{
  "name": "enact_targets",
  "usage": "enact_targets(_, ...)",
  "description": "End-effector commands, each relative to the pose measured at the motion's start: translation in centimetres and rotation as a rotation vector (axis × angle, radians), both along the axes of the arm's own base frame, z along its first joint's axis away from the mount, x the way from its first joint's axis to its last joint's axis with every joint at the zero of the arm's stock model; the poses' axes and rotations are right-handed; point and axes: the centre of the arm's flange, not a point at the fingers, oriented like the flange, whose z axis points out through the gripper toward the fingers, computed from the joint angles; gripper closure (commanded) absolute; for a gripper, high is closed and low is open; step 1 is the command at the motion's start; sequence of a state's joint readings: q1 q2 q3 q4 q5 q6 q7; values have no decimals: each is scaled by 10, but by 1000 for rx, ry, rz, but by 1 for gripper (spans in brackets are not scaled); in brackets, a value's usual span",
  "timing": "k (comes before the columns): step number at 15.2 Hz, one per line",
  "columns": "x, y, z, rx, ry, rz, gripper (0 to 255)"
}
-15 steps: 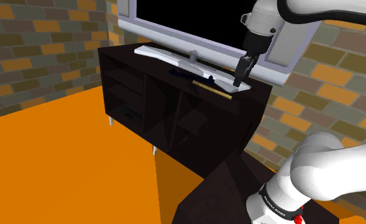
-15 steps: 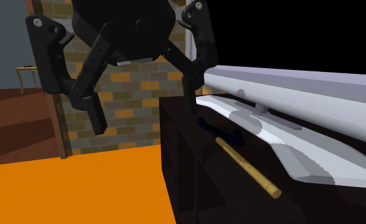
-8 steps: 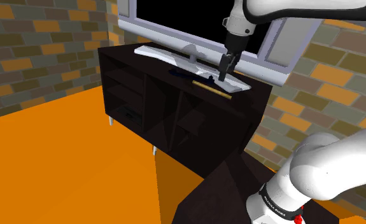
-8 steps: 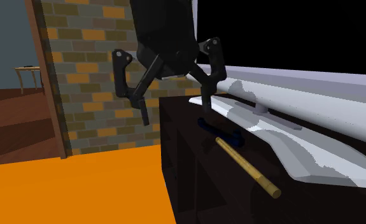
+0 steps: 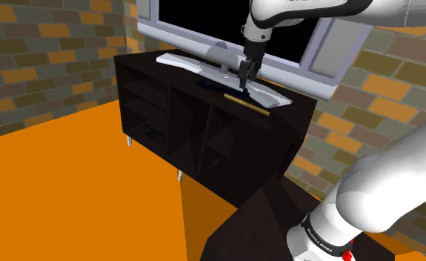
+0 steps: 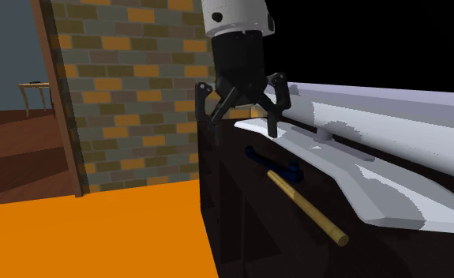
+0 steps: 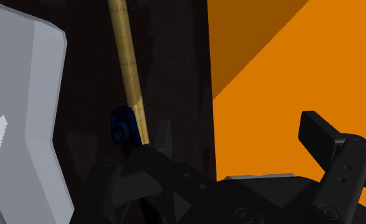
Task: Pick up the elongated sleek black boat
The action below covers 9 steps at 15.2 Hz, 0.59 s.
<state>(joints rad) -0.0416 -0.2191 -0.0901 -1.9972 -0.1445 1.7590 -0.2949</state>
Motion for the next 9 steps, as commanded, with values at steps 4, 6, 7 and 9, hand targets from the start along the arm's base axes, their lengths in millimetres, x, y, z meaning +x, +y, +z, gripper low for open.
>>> enact_targets(4, 63, -26, -21, 6, 27, 9, 0)
enact_targets(6, 87, -37, -30, 9, 38, 13, 0)
enact_targets(7, 99, -42, -34, 10, 43, 14, 0)
enact_targets(9, 124, -52, -43, 13, 54, 18, 0)
